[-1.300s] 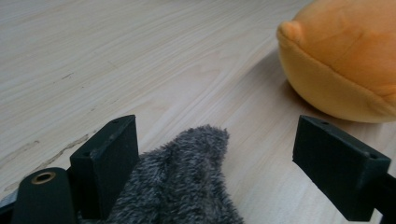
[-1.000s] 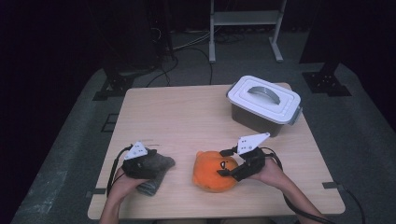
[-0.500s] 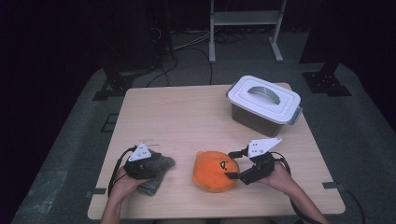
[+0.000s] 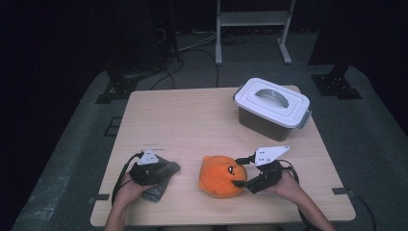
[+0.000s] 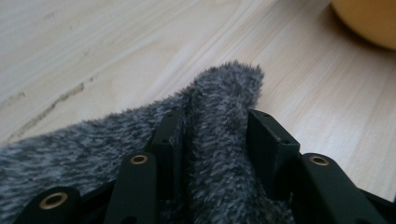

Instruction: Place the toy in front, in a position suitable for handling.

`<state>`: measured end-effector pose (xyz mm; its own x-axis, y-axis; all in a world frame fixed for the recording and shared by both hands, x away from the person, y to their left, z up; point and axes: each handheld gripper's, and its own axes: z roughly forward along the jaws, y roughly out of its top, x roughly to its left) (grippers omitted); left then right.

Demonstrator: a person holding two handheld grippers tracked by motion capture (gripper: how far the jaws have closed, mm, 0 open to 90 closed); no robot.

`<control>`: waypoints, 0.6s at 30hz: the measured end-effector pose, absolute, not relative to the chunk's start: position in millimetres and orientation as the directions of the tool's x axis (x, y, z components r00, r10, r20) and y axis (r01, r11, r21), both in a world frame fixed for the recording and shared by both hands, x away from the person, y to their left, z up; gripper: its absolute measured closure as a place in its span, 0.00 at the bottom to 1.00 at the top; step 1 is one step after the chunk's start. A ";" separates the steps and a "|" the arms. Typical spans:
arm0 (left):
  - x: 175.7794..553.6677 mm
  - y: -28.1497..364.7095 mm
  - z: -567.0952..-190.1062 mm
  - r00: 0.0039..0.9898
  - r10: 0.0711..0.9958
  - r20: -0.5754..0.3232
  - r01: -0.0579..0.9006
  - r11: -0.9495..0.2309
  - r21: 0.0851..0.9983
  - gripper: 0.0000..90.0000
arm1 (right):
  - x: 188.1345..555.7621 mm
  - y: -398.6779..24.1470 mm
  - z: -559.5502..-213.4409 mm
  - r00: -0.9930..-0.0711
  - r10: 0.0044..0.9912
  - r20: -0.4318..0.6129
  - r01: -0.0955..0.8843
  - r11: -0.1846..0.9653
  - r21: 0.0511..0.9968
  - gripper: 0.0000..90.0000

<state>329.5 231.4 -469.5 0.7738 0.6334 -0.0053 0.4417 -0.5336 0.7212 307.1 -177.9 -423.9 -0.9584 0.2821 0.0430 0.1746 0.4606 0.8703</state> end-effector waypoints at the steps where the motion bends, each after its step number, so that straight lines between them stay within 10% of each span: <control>1: 329.5 231.4 -469.5 0.774 0.633 -0.005 0.442 -0.534 0.721 0.65 | 307.1 -177.9 -423.9 -0.958 0.282 0.043 0.175 0.461 0.870 0.26; 18: 331.0 233.8 -470.0 0.757 0.653 0.014 0.445 -0.531 0.721 0.85 | 305.2 -182.1 -424.4 -0.952 0.305 0.024 0.172 0.469 0.866 0.25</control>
<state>331.0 233.8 -470.0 0.7570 0.6532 0.0141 0.4452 -0.5315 0.7206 305.2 -182.1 -424.4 -0.9520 0.3052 0.0242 0.1724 0.4688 0.8663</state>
